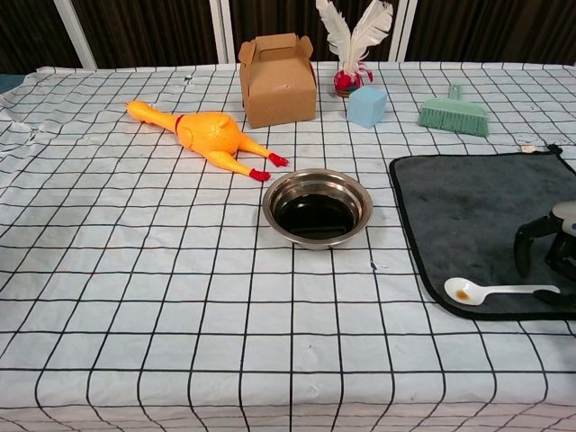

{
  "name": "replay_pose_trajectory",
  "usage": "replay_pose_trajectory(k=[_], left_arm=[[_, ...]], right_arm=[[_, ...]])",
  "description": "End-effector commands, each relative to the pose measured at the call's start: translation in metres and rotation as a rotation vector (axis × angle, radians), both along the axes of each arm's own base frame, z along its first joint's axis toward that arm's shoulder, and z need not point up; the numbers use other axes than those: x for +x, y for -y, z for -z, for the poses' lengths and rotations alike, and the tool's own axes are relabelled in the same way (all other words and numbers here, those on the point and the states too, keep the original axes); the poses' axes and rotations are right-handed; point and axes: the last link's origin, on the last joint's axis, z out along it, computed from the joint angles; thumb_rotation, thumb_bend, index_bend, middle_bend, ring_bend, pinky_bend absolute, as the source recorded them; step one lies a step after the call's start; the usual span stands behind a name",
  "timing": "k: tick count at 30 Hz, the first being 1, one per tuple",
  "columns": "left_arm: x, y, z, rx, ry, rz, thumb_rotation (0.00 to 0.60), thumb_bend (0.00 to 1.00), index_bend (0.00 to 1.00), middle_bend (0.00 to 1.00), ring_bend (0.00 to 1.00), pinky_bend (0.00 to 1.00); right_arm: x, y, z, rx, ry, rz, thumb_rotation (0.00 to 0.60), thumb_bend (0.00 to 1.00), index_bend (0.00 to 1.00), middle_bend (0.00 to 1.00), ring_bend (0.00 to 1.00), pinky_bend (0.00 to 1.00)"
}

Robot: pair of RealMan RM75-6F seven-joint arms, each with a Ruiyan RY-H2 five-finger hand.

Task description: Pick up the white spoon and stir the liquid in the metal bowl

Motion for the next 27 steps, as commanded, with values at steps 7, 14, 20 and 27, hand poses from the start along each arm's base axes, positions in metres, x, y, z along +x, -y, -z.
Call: replay_pose_trajectory(k=[7, 14, 20, 27], left_arm=[[-0.0001, -0.0002, 0.0003, -0.001, -0.001, -0.005, 0.6, 0.21, 0.15, 0.04, 0.0, 0.0], [-0.0005, -0.0002, 0.0003, -0.002, -0.003, -0.008, 0.6, 0.21, 0.15, 0.04, 0.0, 0.0], [-0.0005, -0.0001, 0.0001, 0.0, -0.003, -0.009, 0.6, 0.21, 0.15, 0.03, 0.0, 0.0], [-0.0005, -0.0001, 0.0006, 0.0, -0.005, -0.01, 0.6, 0.21, 0.15, 0.03, 0.0, 0.0]], right_arm=[[-0.0023, -0.0004, 0.0035, 0.004, 0.002, 0.003, 0.6, 0.29, 0.51, 0.86, 1.0, 0.89], [-0.0032, 0.0005, 0.0048, 0.002, 0.005, 0.006, 0.6, 0.3, 0.52, 0.86, 1.0, 0.89], [-0.0039, 0.0005, 0.0051, 0.004, 0.005, 0.007, 0.6, 0.31, 0.53, 0.86, 1.0, 0.89], [-0.0046, 0.0002, 0.0051, 0.007, 0.005, 0.008, 0.6, 0.32, 0.53, 0.86, 1.0, 0.89]])
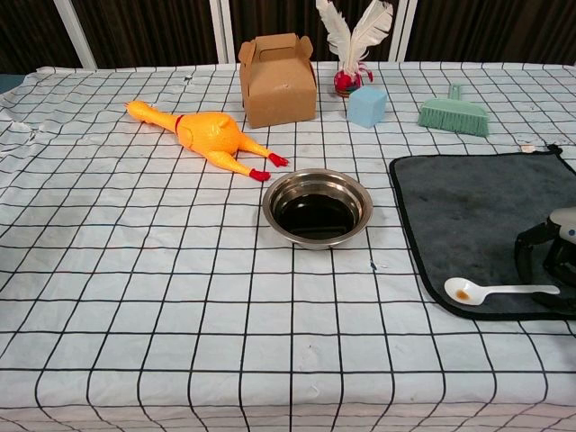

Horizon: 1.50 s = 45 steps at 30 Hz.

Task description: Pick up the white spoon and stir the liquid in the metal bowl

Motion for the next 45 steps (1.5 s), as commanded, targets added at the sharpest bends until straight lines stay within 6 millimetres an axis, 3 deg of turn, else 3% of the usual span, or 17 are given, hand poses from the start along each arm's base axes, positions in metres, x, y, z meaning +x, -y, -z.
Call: replay_pose_trajectory(k=[1, 30, 38, 45], left_arm=[[0.0, 0.0, 0.0, 0.0, 0.0, -0.001, 0.6, 0.21, 0.15, 0.03, 0.0, 0.0], [0.0, 0.0, 0.001, 0.001, -0.001, -0.002, 0.6, 0.21, 0.15, 0.03, 0.0, 0.0], [0.0, 0.001, -0.001, 0.005, 0.001, 0.001, 0.6, 0.21, 0.15, 0.03, 0.0, 0.0], [0.001, 0.002, -0.003, 0.012, 0.007, 0.008, 0.6, 0.21, 0.15, 0.03, 0.0, 0.0]], right_arm=[[0.0, 0.0, 0.0, 0.0, 0.0, 0.001, 0.6, 0.32, 0.53, 0.86, 1.0, 0.89], [0.006, 0.001, -0.005, -0.004, 0.007, -0.026, 0.6, 0.36, 0.58, 0.87, 1.0, 0.89], [0.02, 0.013, -0.028, -0.045, -0.033, -0.09, 0.6, 0.36, 0.6, 0.87, 1.0, 0.89], [0.044, 0.036, -0.071, -0.265, -0.191, -0.271, 0.6, 0.36, 0.61, 0.87, 1.0, 0.89]])
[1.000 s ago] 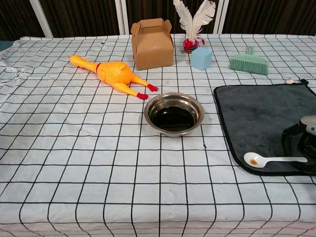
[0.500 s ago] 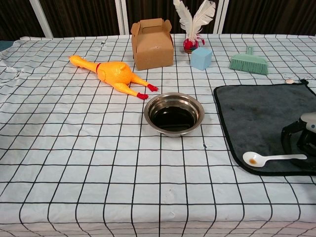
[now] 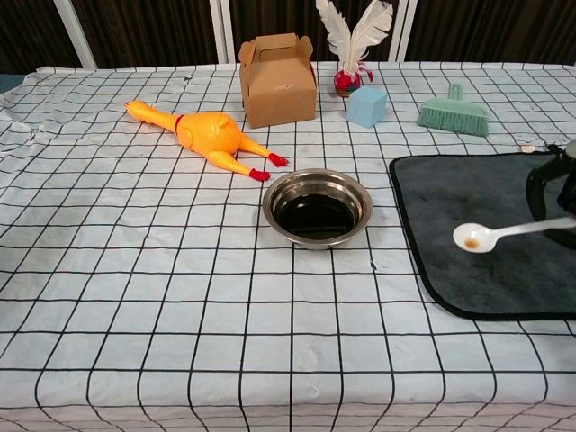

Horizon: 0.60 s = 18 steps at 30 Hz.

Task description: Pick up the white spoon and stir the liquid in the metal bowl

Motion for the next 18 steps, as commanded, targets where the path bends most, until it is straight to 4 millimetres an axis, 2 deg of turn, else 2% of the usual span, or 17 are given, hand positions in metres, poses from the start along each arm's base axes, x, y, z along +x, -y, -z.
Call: replay_pose_trajectory(k=[1, 5, 8, 9, 18], left_arm=[[0.0, 0.001, 0.0, 0.002, 0.002, 0.002, 0.6, 0.21, 0.15, 0.03, 0.0, 0.0], [0.0, 0.001, -0.001, 0.002, 0.005, 0.004, 0.6, 0.21, 0.15, 0.03, 0.0, 0.0], [0.001, 0.001, -0.001, 0.004, 0.005, 0.006, 0.6, 0.21, 0.15, 0.03, 0.0, 0.0], [0.0, 0.001, -0.001, 0.007, 0.006, 0.005, 0.6, 0.21, 0.16, 0.03, 0.0, 0.0], [0.0, 0.0, 0.0, 0.012, 0.003, -0.001, 0.6, 0.21, 0.15, 0.03, 0.0, 0.0]], right_arm=[[0.019, 0.015, -0.028, -0.135, -0.07, -0.096, 0.6, 0.36, 0.61, 0.87, 1.0, 0.89], [0.049, 0.036, -0.051, -0.251, -0.147, -0.219, 0.6, 0.36, 0.62, 0.88, 1.0, 0.91], [0.068, 0.048, -0.057, -0.336, -0.205, -0.33, 0.6, 0.36, 0.63, 0.88, 1.0, 0.93], [0.08, 0.053, -0.055, -0.365, -0.21, -0.395, 0.6, 0.36, 0.63, 0.88, 1.0, 0.94], [0.107, 0.076, -0.023, -0.431, -0.219, -0.602, 0.6, 0.36, 0.63, 0.89, 1.0, 0.94]])
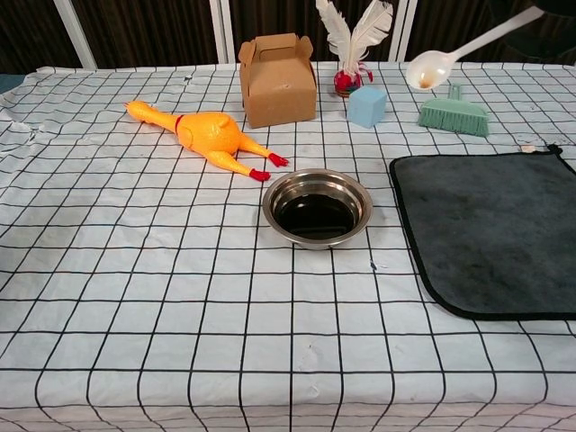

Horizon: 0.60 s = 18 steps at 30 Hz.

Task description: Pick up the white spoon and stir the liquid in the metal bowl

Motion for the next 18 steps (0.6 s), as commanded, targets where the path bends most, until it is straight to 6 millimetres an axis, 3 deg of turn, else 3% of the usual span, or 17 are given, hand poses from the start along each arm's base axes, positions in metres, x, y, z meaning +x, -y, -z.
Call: replay_pose_trajectory(k=[1, 10, 18], left_arm=[[0.0, 0.0, -0.001, 0.006, 0.002, 0.001, 0.6, 0.21, 0.15, 0.03, 0.0, 0.0], [-0.001, 0.0, -0.003, 0.012, 0.005, -0.006, 0.6, 0.21, 0.15, 0.03, 0.0, 0.0], [-0.001, 0.001, -0.006, 0.021, 0.013, -0.005, 0.6, 0.21, 0.15, 0.03, 0.0, 0.0]], right_arm=[[0.02, 0.011, 0.021, -0.028, -0.025, -0.132, 0.6, 0.36, 0.63, 0.89, 1.0, 0.95], [0.029, 0.015, 0.055, -0.011, -0.061, -0.241, 0.6, 0.38, 0.63, 0.89, 1.0, 0.96], [0.023, 0.001, 0.093, 0.054, -0.171, -0.298, 0.6, 0.38, 0.63, 0.9, 1.0, 0.97]])
